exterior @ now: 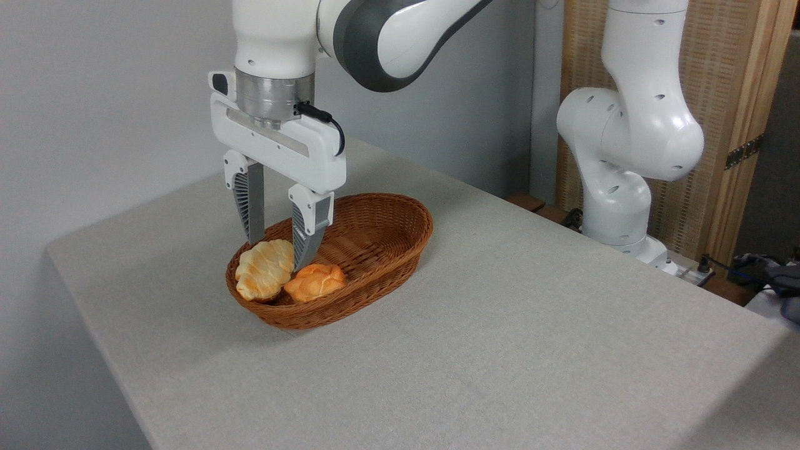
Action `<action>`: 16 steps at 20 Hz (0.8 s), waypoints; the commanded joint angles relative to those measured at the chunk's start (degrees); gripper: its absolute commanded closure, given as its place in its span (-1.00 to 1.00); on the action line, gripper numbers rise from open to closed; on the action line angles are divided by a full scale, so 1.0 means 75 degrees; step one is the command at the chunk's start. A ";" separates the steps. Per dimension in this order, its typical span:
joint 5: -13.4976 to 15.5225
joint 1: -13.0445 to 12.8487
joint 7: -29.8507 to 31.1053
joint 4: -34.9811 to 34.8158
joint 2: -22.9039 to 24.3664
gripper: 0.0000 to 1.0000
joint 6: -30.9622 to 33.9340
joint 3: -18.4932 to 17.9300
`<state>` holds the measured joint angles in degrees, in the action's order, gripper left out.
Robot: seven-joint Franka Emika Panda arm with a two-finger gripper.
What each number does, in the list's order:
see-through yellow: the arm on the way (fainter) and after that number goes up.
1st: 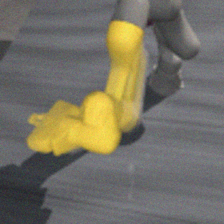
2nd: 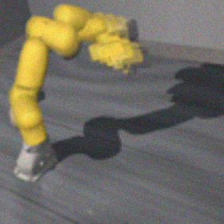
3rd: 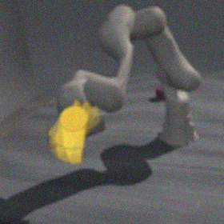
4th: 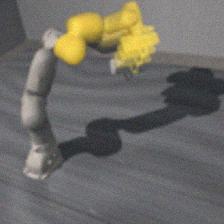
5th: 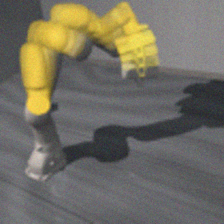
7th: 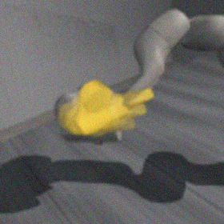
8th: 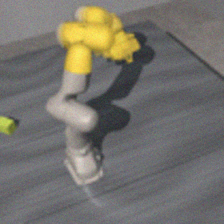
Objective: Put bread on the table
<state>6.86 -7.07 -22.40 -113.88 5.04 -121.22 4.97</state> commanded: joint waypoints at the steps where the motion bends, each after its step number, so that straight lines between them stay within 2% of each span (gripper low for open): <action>1: -0.0072 -0.0030 -0.0061 0.0079 -0.0003 -1.00 0.0038 -0.0066; 16: -0.0072 -0.0029 -0.0072 0.0079 0.0020 -1.00 0.0038 -0.0066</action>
<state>6.86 -7.07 -22.40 -113.85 5.04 -121.22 4.96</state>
